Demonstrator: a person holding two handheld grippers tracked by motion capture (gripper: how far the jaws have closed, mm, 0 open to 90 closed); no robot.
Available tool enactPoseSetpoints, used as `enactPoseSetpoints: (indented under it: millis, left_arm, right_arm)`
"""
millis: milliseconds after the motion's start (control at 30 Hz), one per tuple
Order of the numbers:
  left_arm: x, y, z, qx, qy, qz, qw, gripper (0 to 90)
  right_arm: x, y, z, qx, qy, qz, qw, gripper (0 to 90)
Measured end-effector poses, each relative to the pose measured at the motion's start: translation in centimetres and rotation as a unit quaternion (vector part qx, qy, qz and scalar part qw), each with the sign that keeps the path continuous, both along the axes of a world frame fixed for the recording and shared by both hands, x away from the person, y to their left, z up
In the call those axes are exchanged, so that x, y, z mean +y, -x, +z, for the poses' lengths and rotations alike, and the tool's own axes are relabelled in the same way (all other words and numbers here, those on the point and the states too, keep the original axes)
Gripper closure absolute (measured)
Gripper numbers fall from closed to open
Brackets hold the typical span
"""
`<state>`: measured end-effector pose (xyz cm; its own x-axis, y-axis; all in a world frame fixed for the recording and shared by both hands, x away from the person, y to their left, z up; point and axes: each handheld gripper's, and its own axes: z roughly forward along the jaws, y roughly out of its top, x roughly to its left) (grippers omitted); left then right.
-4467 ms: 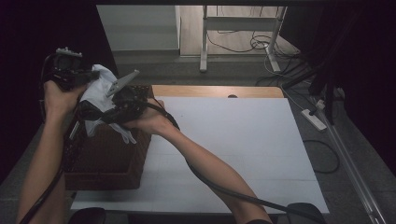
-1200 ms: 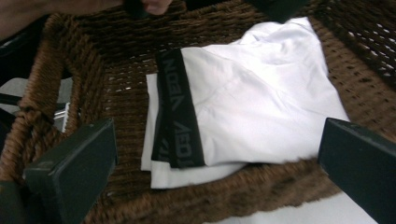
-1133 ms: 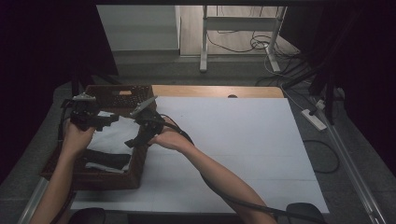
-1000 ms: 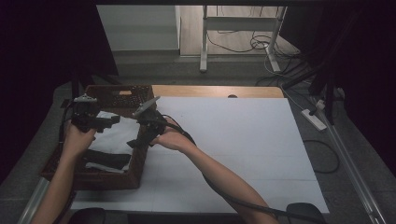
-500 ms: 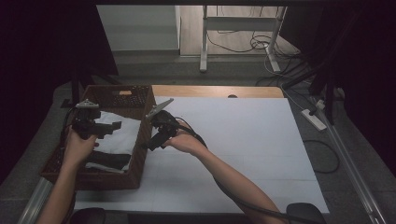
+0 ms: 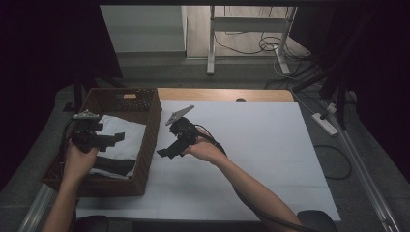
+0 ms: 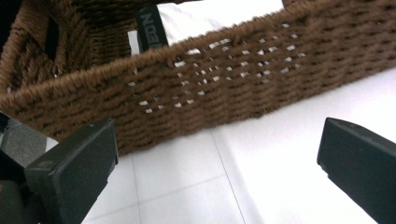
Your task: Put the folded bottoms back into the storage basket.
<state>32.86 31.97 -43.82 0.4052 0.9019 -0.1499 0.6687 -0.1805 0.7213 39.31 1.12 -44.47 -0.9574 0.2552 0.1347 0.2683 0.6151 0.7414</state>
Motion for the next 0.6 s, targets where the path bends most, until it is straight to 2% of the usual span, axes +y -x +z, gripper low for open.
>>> enactPoseSetpoints:
  millis: [300, 600]
  left_arm:
    - [-1.1, 1.5, 0.5, 0.003, -0.001, -0.013, 0.9999, 0.0]
    - [-2.1, 3.4, 0.8, 0.001, -0.007, -0.012, 0.9999, 0.0]
  right_arm:
    - [-2.6, -0.1, 0.2, 0.002, 0.002, -0.018, 0.9998, 0.0]
    - [-4.5, 0.0, 0.2, 0.002, 0.001, -0.026, 0.9997, 0.0]
